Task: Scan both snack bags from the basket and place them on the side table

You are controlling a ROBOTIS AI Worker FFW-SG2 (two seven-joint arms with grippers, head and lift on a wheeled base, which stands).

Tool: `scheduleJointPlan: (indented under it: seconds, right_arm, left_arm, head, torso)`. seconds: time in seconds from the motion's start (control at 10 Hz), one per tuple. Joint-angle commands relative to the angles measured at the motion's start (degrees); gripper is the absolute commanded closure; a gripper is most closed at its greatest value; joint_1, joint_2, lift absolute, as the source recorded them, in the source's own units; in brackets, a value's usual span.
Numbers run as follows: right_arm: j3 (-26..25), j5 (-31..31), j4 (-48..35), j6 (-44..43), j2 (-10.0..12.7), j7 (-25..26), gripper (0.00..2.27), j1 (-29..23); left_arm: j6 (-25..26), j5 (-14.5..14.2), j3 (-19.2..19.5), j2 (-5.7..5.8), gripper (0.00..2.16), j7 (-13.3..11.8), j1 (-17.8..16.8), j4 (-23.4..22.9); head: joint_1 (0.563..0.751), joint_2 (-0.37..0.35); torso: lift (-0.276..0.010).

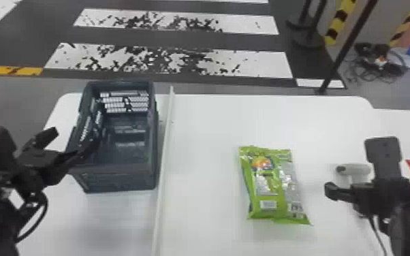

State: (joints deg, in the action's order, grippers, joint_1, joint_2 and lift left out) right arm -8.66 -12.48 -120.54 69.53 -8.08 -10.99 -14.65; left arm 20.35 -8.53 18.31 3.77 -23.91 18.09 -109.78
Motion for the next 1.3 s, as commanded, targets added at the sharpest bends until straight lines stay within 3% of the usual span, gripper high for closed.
scheduleJointPlan:
  seconds: [0.0,0.5,0.6,0.7,0.8,0.9,1.2]
  right_arm:
    - [-0.48,-0.35,6.28,-0.84,-1.06,0.0,0.06,3.49]
    - [-2.06,-2.29,20.87,-6.29,-3.69,0.0,0.13,9.37]
    - [-2.06,-2.29,22.63,-6.47,-4.31,-0.35,0.36,9.9]
    - [-2.06,-2.46,23.77,-6.47,-4.57,-1.58,0.79,10.43]
    - [-2.06,-2.37,24.12,-6.29,-4.75,-1.85,1.77,10.69]
    - [-2.15,-2.37,23.95,-5.76,-4.66,-1.76,2.25,10.69]
    - [-3.12,-1.23,16.21,-1.9,-4.31,-1.93,2.25,6.91]
  left_arm:
    - [0.0,0.0,0.23,-0.08,0.07,-0.09,0.28,-0.26]
    - [0.0,0.0,0.23,-0.25,0.07,-0.26,0.36,-0.26]
    - [0.18,0.0,0.15,-0.25,0.07,-0.26,0.36,-0.17]
    - [0.18,0.09,0.15,-0.25,0.07,-0.35,0.36,-0.17]
    - [0.18,0.09,0.15,-0.17,0.07,-0.35,0.36,-0.26]
    - [0.18,0.09,0.15,-0.17,0.07,-0.44,0.36,-0.26]
    - [0.18,0.09,0.15,-0.08,0.07,-0.35,0.36,-0.26]
  head:
    - [0.695,-0.063]
    - [0.695,-0.137]
    - [0.695,-0.15]
    - [0.695,-0.155]
    - [0.695,-0.161]
    - [0.695,-0.164]
    - [0.695,-0.166]
  torso:
    - [-0.075]
    - [-0.075]
    - [-0.075]
    - [-0.075]
    - [-0.075]
    - [-0.075]
    - [-0.075]
